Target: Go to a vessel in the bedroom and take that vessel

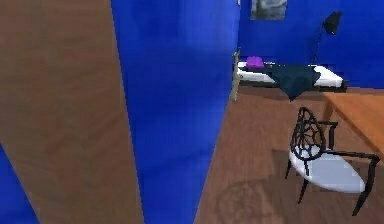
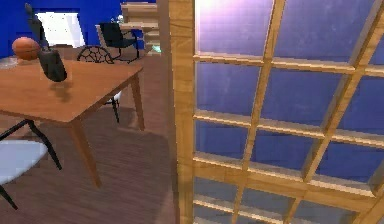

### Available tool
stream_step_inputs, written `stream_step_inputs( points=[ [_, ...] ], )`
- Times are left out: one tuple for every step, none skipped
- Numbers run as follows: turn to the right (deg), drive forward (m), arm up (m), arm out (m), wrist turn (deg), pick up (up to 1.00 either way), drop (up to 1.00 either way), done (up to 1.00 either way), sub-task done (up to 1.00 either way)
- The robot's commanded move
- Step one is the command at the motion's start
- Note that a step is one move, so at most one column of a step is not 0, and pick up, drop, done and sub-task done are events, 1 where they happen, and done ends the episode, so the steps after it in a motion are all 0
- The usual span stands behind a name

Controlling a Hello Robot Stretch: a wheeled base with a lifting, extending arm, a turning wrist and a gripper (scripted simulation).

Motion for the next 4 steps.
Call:
stream_step_inputs(
  points=[
    [45.0, 0.00, 0.00, 0.00, 0.0, 0.00, 0.00, 0.00, 0.00],
    [24.0, 0.00, 0.00, 0.00, 0.0, 0.00, 0.00, 0.00, 0.00],
    [0.0, 0.10, 0.00, 0.00, 0.0, 0.00, 0.00, 0.00, 0.00],
    [-9.0, 0.00, 0.00, 0.00, 0.0, 0.00, 0.00, 0.00, 0.00]
  ],
)
